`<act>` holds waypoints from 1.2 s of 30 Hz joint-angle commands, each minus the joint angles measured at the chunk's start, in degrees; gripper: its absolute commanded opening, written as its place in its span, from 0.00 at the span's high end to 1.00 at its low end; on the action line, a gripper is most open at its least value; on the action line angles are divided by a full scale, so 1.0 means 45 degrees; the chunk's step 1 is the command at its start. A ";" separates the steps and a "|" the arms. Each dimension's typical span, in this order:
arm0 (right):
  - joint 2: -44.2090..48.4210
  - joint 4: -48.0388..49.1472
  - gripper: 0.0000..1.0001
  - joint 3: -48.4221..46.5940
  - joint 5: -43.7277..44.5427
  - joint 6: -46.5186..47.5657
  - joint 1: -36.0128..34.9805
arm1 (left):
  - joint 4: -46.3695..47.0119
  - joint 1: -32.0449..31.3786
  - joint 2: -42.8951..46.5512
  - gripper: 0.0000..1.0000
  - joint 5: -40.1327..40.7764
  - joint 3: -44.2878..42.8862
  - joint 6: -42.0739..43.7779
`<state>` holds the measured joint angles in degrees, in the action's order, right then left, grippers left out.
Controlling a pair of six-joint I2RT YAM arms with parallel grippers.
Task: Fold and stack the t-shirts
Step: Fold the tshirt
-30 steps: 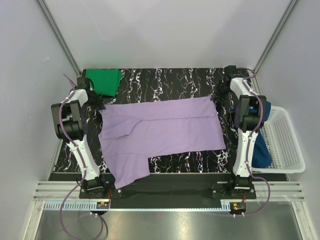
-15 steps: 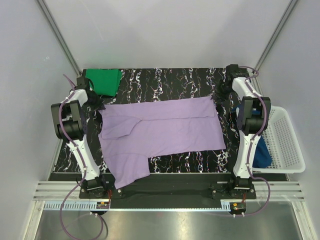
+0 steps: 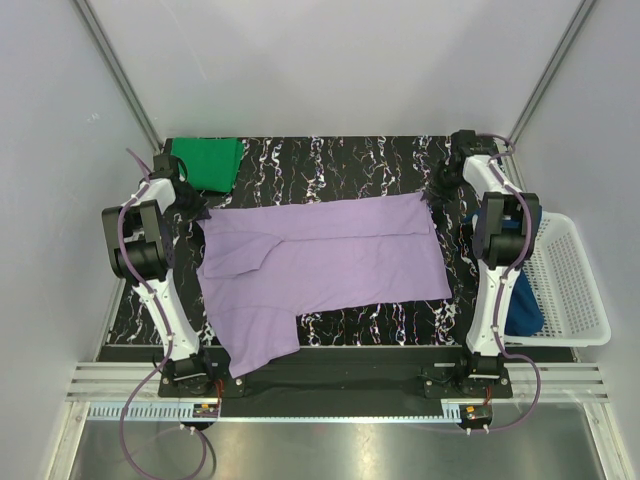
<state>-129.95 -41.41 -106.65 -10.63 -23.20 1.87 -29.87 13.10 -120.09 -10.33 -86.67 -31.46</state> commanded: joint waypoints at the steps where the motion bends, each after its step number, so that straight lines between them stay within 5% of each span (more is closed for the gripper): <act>1: -0.0146 0.0236 0.66 -0.0460 -0.0195 0.0215 -0.0083 | 0.0328 0.0096 -0.0031 1.00 -0.0225 -0.0153 0.0039; 14: -0.0711 0.0198 0.71 -0.1045 -0.0157 0.0214 -0.0083 | 0.0328 0.0077 -0.0109 1.00 -0.0225 -0.0173 0.0058; 26: -0.1005 0.0042 1.00 -0.1691 -0.0411 -0.0020 -0.0083 | 0.0270 0.0096 -0.0168 1.00 -0.0166 -0.0231 0.0038; 36: -0.0243 0.0570 1.00 -0.1533 0.1443 -0.0274 -0.0083 | 0.0172 0.0096 -0.0285 1.00 0.0029 -0.0173 -0.0059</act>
<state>-134.19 -40.36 -112.09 -8.67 -23.81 1.87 -29.85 13.15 -120.22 -10.37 -86.67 -31.59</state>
